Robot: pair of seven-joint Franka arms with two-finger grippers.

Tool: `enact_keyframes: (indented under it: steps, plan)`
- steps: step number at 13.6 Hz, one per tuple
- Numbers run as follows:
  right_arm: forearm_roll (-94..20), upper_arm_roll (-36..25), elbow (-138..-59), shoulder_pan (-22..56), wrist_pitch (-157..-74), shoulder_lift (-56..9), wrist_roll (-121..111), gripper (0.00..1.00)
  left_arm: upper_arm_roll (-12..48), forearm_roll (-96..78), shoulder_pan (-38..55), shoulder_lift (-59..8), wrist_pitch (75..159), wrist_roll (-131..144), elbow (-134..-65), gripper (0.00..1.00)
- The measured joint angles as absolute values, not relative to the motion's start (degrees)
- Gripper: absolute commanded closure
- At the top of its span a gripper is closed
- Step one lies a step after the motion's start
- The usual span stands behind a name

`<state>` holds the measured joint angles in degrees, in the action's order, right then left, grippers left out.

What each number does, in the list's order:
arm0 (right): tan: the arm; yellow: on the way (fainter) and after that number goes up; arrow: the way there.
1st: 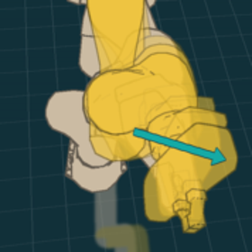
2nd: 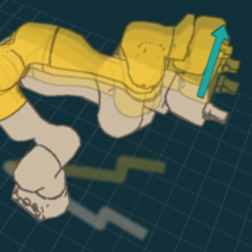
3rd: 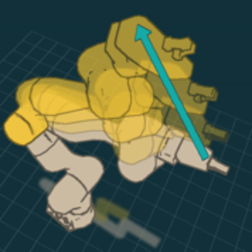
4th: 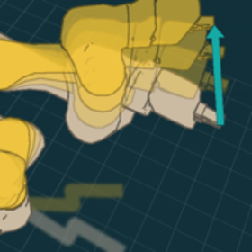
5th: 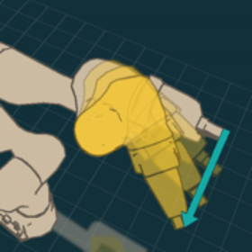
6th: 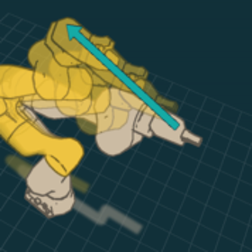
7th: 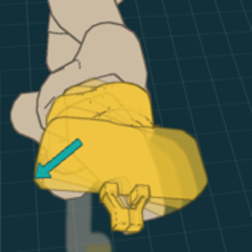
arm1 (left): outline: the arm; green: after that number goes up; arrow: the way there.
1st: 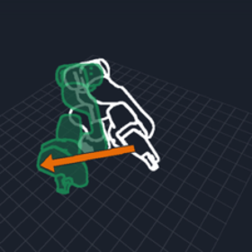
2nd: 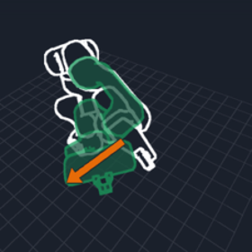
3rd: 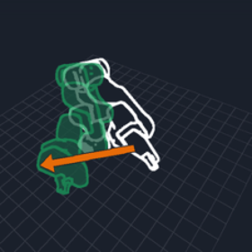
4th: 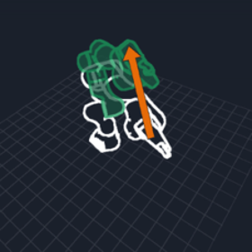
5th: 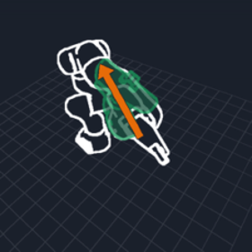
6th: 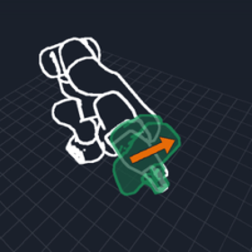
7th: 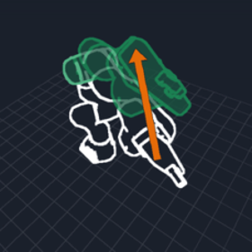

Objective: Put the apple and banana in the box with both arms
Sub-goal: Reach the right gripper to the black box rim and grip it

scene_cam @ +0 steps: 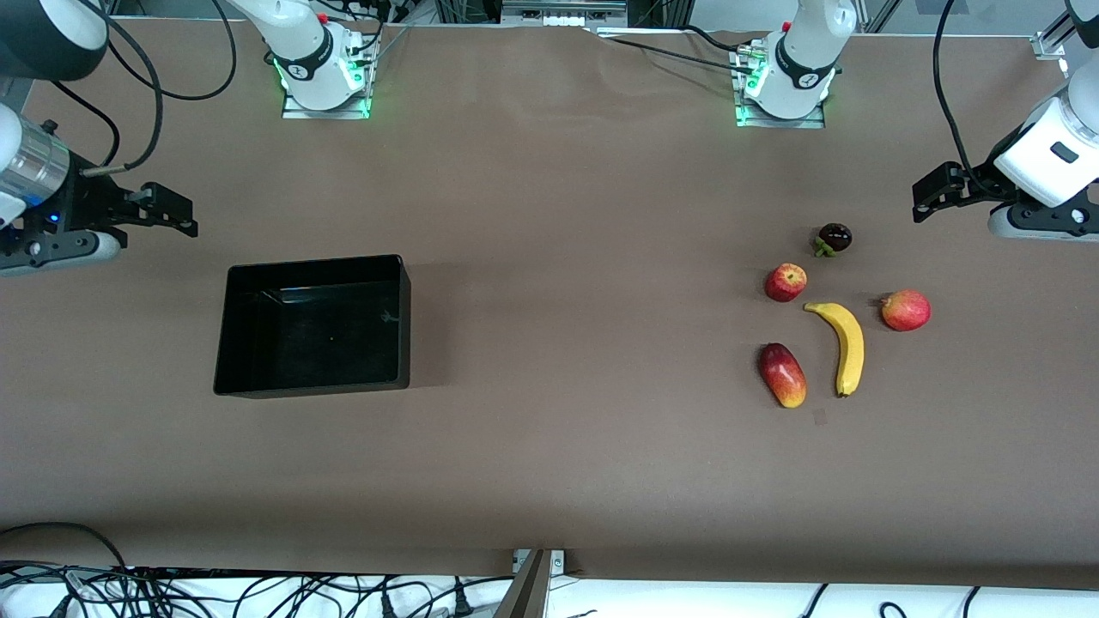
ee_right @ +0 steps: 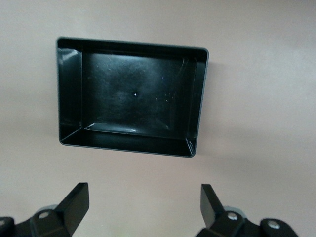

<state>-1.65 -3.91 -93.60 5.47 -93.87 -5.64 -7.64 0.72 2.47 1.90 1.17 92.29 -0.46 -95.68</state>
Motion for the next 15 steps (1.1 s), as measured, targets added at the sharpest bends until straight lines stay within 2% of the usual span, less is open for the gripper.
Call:
enact_keyframes:
  steps: [2,7,11,15]
  plan:
    - [-1.2,-4.5,-95.2,5.4,-96.9,-8.7,-7.6,0.0,0.7,2.5,1.9,1.2,92.3,-0.5,-95.7,0.0]
    - [-1.0,-7.7,-107.5,5.0,-116.4,-14.6,-7.8,0.0,0.7,2.5,1.9,1.2,92.3,-0.5,-95.7,0.0]
    - [-1.0,-8.3,-112.8,4.5,-125.1,-17.9,-7.8,0.0,0.7,2.5,1.9,1.2,92.3,-0.5,-95.6,0.0]
    - [-1.0,-8.9,-114.8,4.2,-129.3,-20.4,-7.8,0.02,0.7,2.5,1.9,1.2,92.3,-0.5,-95.6,0.0]
